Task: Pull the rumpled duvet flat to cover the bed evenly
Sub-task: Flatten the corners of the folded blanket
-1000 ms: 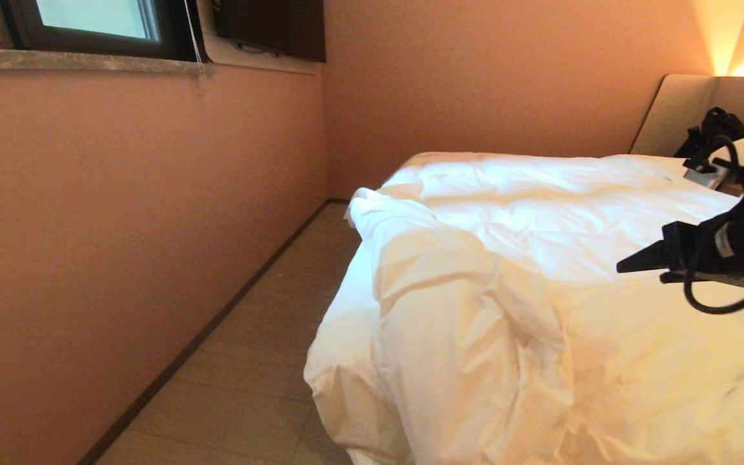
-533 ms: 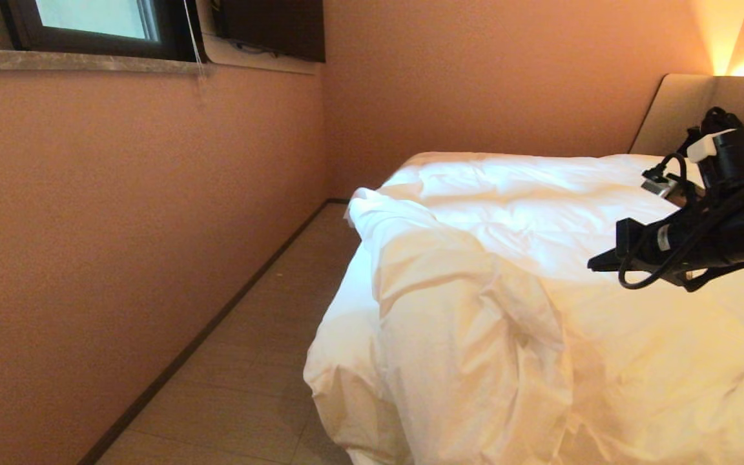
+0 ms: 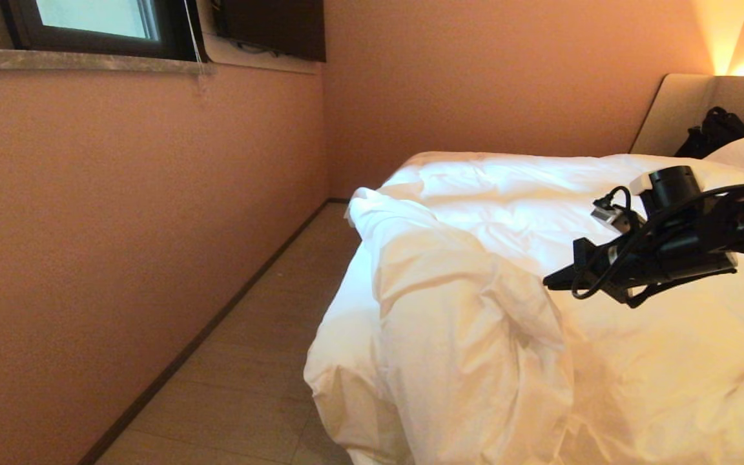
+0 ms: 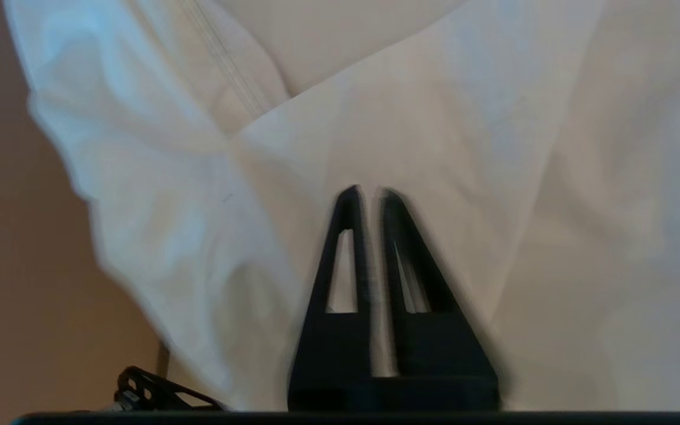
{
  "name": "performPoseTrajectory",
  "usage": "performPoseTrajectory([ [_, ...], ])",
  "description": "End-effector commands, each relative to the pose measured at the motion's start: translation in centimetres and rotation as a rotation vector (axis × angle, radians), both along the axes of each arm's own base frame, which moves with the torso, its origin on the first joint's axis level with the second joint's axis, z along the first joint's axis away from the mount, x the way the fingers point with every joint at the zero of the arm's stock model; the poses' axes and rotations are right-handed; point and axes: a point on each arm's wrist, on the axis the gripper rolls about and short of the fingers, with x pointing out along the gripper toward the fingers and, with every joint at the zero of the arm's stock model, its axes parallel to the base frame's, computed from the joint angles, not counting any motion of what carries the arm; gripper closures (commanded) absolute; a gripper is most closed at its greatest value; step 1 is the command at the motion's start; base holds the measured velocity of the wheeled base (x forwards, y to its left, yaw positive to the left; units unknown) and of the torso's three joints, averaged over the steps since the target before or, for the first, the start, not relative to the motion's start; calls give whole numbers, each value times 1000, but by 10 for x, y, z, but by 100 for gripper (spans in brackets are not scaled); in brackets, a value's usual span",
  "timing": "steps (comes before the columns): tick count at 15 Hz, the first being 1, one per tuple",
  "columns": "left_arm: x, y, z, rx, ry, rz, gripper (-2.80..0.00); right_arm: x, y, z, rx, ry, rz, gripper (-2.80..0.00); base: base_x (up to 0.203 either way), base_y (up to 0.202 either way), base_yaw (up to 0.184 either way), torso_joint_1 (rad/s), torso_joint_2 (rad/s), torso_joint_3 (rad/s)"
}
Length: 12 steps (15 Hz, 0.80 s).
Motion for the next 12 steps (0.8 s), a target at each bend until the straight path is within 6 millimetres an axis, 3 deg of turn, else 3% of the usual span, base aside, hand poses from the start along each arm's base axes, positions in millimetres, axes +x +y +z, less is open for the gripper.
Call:
performPoseTrajectory([
  [1,0,0,0,0,0,1,0,1,0,-3,8,11,5,-280,0,0,0,0,0,0],
  [6,0,0,0,0,0,2,0,-20,0,25,8,-65,14,-280,0,0,0,0,0,0],
  [12,0,0,0,0,0,1,0,-61,23,53,7,-156,109,-280,0,0,0,0,0,0],
])
